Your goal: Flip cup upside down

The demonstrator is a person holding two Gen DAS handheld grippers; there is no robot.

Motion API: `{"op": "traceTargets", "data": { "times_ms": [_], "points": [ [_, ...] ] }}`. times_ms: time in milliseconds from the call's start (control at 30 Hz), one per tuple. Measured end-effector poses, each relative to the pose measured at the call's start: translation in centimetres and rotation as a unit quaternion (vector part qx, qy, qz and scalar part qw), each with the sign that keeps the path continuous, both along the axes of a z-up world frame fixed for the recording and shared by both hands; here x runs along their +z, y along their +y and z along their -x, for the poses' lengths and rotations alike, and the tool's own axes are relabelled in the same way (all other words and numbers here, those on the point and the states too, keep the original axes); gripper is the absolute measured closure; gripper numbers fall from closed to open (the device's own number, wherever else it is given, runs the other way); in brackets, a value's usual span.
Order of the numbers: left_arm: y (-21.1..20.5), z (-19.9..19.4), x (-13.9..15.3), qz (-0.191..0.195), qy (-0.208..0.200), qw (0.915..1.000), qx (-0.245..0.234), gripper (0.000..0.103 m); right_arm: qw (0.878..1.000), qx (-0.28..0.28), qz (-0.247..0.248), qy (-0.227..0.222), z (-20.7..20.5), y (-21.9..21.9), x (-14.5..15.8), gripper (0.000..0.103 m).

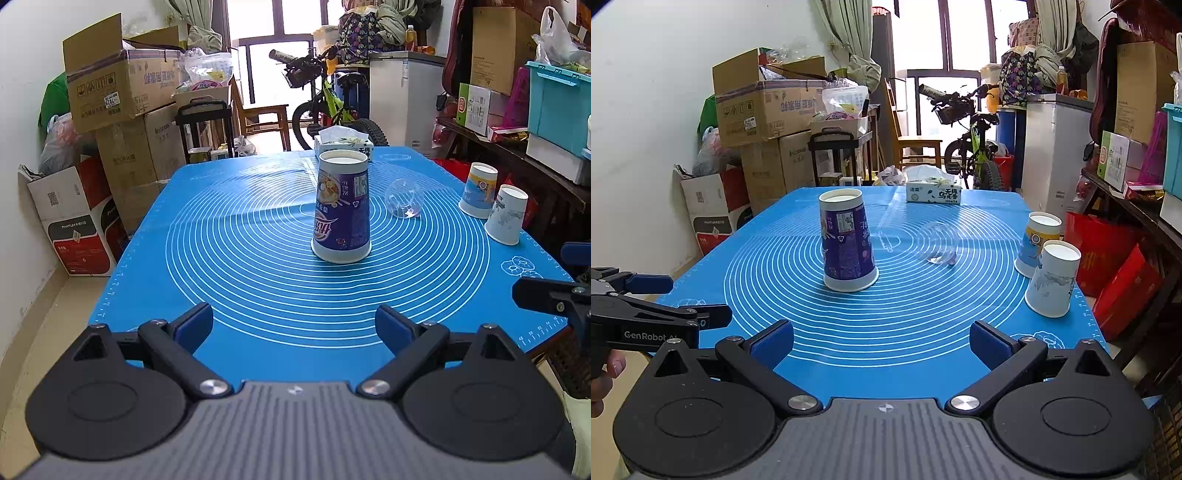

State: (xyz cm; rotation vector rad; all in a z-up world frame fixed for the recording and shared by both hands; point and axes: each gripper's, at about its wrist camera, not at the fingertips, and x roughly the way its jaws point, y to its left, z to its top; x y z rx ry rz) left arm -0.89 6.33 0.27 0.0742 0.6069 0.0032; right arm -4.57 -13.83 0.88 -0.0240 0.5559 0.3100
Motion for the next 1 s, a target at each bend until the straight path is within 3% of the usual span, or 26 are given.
{"op": "traceTargets", "data": {
  "times_ms": [1000],
  "points": [
    [0.2,-0.8,-0.3,0.001,0.004,1.0,0.001,0.009,1.0,0.004,-0.001,0.012,-1.1,0.2,-0.7,0.0]
  ]
}}
